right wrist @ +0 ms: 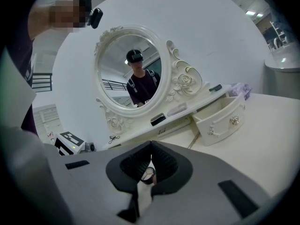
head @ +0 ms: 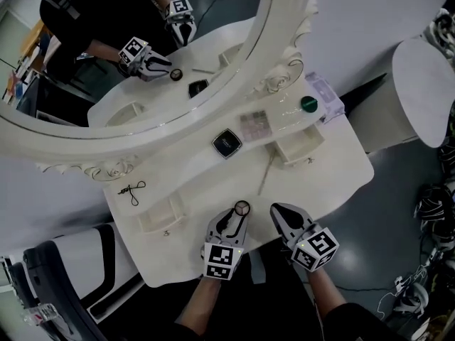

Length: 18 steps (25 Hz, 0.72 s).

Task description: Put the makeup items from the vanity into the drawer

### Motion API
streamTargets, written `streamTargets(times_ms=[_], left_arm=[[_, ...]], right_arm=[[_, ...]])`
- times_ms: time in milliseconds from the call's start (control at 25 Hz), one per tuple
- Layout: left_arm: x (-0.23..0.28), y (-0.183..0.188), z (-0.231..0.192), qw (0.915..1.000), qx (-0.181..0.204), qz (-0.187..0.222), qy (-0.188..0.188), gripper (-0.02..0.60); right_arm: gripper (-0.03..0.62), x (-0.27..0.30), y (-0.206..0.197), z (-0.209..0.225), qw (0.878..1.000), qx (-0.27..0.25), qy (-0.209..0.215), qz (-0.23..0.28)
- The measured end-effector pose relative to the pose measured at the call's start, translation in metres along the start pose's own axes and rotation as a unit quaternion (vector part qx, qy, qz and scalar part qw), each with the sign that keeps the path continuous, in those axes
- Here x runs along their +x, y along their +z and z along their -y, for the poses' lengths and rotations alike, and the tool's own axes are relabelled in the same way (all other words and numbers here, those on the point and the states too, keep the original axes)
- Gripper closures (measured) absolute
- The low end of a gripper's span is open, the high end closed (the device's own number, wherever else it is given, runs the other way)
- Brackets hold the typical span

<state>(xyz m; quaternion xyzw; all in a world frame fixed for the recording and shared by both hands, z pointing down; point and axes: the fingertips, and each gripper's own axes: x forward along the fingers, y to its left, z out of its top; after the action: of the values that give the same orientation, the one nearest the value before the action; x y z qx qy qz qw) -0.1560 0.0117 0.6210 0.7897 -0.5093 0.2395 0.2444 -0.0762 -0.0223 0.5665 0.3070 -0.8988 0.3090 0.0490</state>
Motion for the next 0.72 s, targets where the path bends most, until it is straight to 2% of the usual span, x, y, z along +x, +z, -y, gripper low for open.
streamTargets(times_ms=[320, 520, 720], left_arm=[[0.034, -0.022, -0.003, 0.9983, 0.024, -0.053, 0.005, 0.351], [0.047, -0.032, -0.003, 0.9958, 0.036, -0.083, 0.007, 0.341], [0.052, -0.034, -0.005, 0.9950, 0.039, -0.091, 0.011, 0.341]], right_arm=[[0.571, -0.005, -0.018, 0.016, 1.000, 0.015, -0.019, -0.008], [0.571, -0.007, -0.026, 0.023, 0.999, 0.023, -0.024, -0.011], [0.571, -0.007, -0.028, 0.031, 0.999, 0.030, -0.027, -0.012]])
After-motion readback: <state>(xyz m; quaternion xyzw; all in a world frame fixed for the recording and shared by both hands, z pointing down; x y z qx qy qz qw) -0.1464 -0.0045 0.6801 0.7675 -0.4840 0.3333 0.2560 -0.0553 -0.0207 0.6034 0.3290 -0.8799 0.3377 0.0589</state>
